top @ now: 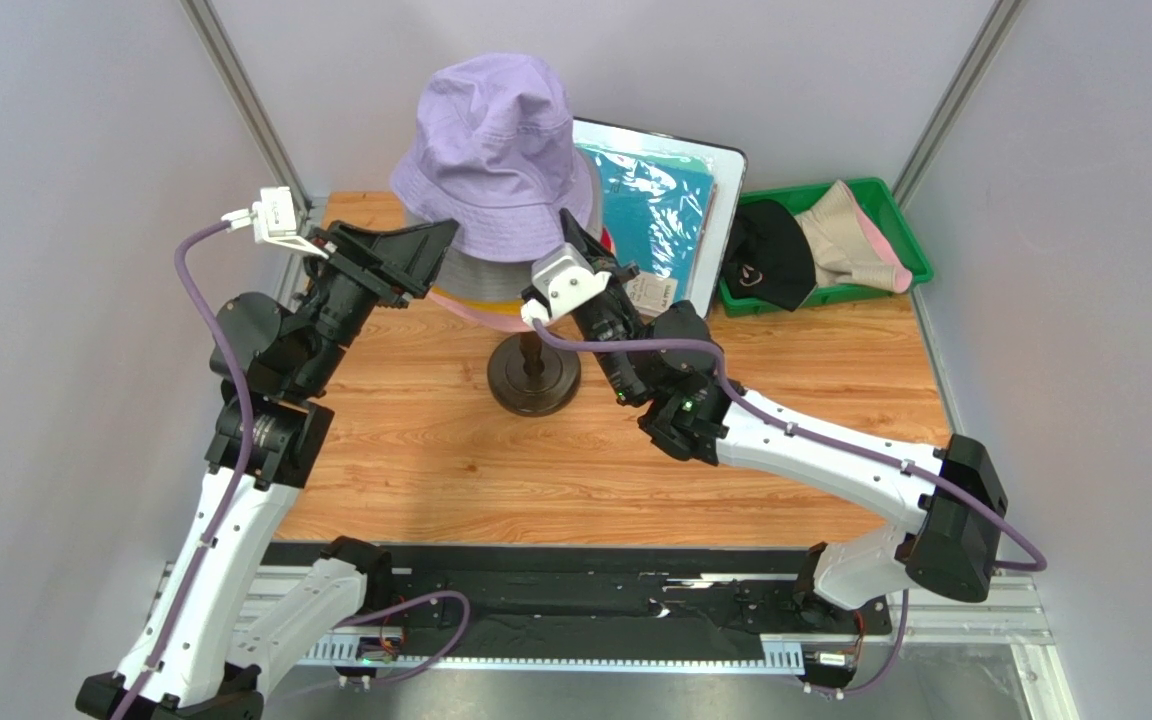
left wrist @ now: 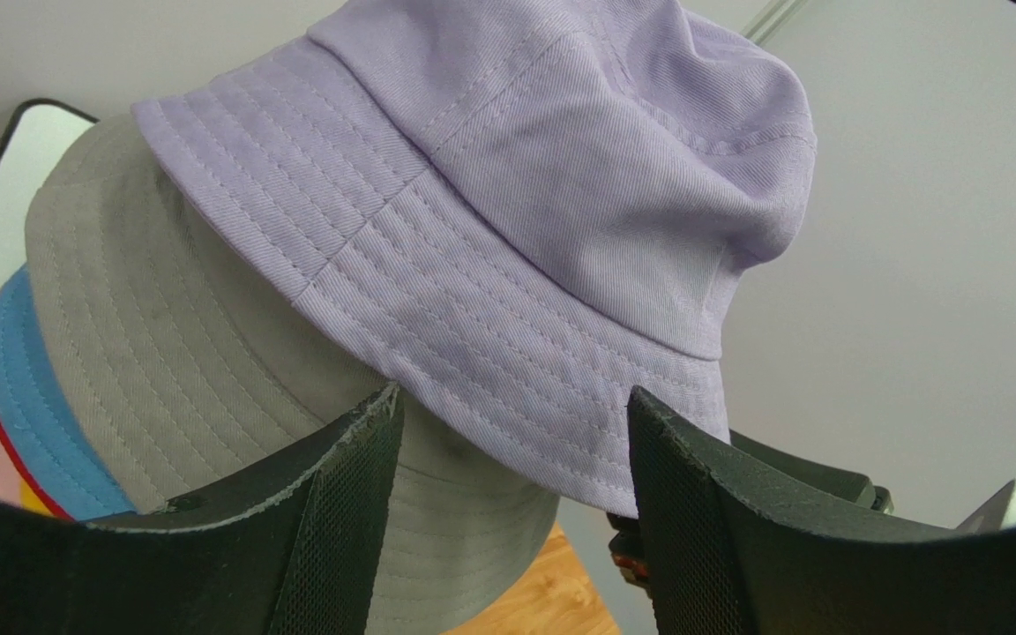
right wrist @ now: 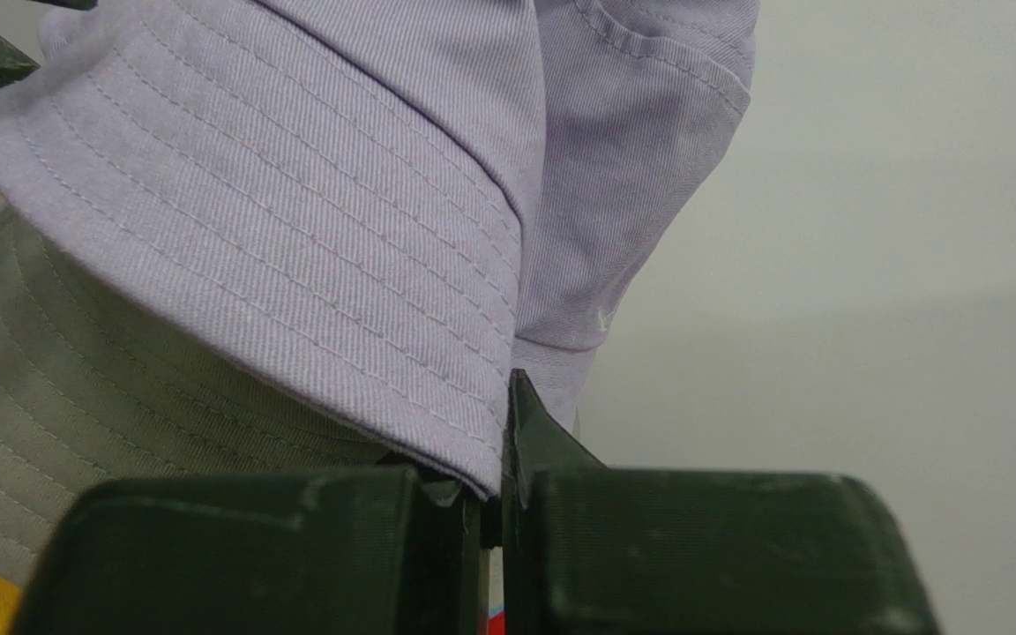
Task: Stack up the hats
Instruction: Stack the hat on the hat.
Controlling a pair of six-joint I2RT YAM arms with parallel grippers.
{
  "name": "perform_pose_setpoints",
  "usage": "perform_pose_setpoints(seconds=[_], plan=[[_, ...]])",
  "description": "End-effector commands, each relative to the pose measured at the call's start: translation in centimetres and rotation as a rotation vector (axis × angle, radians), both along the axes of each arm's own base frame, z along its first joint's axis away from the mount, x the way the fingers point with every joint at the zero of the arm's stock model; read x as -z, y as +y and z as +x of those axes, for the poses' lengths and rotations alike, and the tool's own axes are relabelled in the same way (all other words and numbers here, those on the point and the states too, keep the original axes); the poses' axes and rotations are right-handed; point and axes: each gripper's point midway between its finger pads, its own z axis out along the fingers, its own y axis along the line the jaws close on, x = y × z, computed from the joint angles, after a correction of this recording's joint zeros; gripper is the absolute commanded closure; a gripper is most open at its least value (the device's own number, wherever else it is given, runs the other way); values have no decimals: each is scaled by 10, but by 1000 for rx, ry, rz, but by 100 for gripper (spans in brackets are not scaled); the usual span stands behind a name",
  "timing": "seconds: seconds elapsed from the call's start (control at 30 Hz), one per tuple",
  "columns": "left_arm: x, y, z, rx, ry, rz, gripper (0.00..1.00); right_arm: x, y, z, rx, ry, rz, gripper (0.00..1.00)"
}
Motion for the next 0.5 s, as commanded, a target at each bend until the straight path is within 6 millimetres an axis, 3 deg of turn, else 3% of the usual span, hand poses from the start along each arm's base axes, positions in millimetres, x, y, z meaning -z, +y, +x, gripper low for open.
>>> perform_pose_setpoints(seconds=[0.0, 0.13, 0.3, 0.47], plan=[[-8, -1, -10, 32, -18, -49, 32, -4, 9, -8, -38, 2, 27, 100], [6, -3, -11, 45, 27, -26, 30, -3, 10, -7, -32, 4, 26, 100], [-4, 1, -7, 18, -16, -72, 30, -2, 15, -10, -44, 5, 16, 100], [-12, 2, 1, 9, -35, -118, 42, 1, 14, -12, -40, 5, 6, 100]])
